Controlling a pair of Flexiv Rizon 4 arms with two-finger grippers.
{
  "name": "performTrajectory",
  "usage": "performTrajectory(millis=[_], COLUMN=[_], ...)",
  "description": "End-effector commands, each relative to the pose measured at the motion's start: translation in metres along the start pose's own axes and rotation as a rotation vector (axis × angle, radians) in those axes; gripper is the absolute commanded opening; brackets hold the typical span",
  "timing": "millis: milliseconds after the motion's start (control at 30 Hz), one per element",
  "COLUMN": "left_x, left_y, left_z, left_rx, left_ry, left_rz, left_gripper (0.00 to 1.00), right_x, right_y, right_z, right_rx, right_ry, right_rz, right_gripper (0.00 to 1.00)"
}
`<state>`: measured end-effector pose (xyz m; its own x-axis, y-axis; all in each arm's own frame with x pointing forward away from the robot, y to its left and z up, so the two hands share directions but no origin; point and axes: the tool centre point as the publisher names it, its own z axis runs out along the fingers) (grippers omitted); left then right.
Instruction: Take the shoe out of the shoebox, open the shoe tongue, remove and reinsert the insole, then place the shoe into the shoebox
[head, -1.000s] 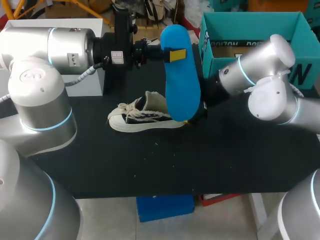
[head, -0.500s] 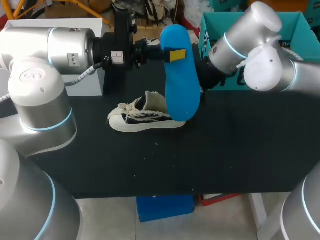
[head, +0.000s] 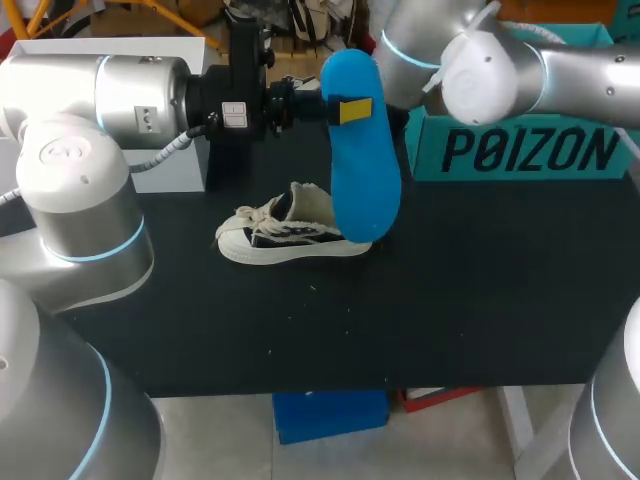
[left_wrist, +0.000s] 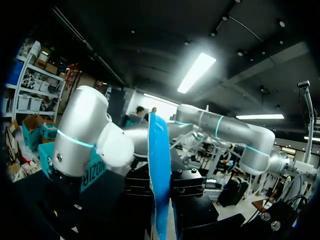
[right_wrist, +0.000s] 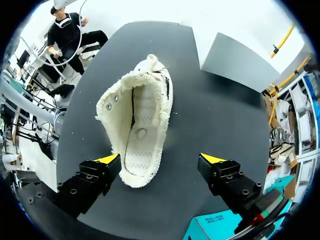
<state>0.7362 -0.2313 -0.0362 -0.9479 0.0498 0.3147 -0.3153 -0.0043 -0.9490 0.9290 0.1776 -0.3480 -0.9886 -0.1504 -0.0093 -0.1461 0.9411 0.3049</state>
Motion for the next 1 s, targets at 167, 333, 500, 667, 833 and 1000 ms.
performTrajectory(millis=[167, 333, 500, 667, 833, 1000], left_x=[0.000, 0.000, 0.000, 0.000, 0.000, 0.000], left_y=[0.001, 0.001, 0.001, 0.001, 0.001, 0.001], left_z=[0.002, 0.002, 0.002, 0.002, 0.002, 0.002], left_rx=[0.002, 0.002, 0.002, 0.002, 0.002, 0.002], left_ry=[-0.004, -0.004, -0.004, -0.004, -0.004, -0.004], left_rz=[0.001, 0.001, 0.001, 0.001, 0.001, 0.001], left_gripper=[0.00, 0.00, 0.00, 0.00, 0.00, 0.00], right_x=[0.000, 0.002, -0.001, -0.005, -0.008, -0.010], right_y=[0.023, 0.031, 0.038, 0.039, 0.036, 0.033], right_z=[0.012, 0.019, 0.028, 0.043, 0.053, 0.059], right_rx=[0.264, 0.295, 0.314, 0.338, 0.327, 0.316], right_ry=[0.027, 0.023, 0.023, 0.050, 0.067, 0.075], right_rz=[0.009, 0.011, 0.003, -0.006, 0.003, 0.012], right_gripper=[1.00, 1.00, 1.00, 1.00, 1.00, 1.00])
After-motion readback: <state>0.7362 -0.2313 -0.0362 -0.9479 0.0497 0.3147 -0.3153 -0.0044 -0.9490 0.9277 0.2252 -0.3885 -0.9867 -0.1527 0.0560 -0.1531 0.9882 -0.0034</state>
